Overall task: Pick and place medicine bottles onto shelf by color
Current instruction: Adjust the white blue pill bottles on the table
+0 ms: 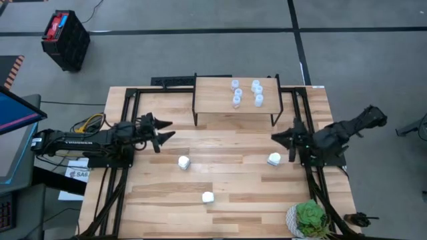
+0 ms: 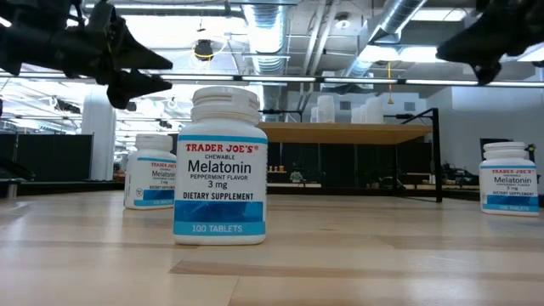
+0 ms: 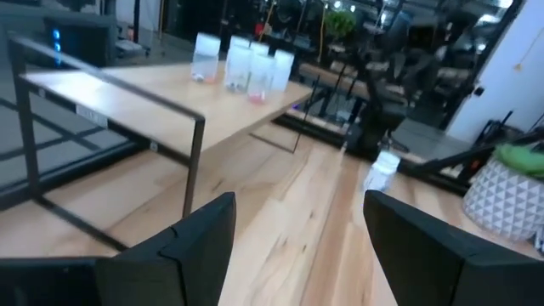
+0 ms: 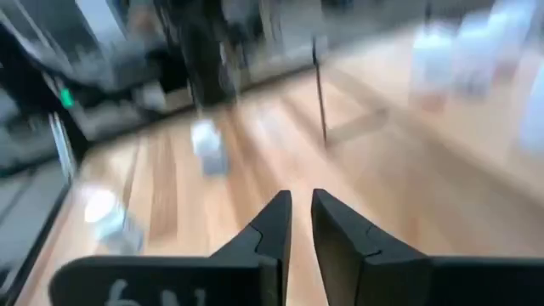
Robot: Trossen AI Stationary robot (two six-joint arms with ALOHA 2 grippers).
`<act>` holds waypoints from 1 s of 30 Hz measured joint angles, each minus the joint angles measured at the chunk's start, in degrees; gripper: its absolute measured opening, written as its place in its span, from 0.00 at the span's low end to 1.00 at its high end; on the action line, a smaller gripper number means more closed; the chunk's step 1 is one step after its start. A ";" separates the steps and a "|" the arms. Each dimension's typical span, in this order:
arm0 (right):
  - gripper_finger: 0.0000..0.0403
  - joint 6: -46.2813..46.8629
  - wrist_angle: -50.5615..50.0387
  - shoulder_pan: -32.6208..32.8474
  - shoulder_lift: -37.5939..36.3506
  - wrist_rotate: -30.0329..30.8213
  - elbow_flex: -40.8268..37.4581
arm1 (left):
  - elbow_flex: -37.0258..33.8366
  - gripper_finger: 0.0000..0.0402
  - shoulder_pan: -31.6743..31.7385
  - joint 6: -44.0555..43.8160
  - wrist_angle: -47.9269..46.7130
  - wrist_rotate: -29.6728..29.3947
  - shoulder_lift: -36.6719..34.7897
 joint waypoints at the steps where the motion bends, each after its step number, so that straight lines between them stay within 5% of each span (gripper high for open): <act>1: 0.17 3.71 -4.66 0.39 2.78 -1.86 2.65 | 0.00 0.61 0.00 0.00 -0.97 0.00 0.01; 12: 0.02 36.80 -45.57 2.73 34.28 -26.96 26.28 | 0.00 0.61 0.00 0.28 -6.53 -1.26 0.02; 19: 0.04 38.19 -48.69 3.25 50.66 -36.62 27.22 | 0.00 0.61 0.02 2.82 -6.33 -5.69 0.00; 24: 0.03 35.22 -47.39 3.70 59.45 -36.40 27.26 | 0.00 0.61 0.02 3.40 -6.33 -5.75 0.00; 30: 0.01 37.93 -52.86 3.54 66.85 -28.81 27.22 | 0.00 0.61 0.02 4.57 -6.35 -5.75 0.02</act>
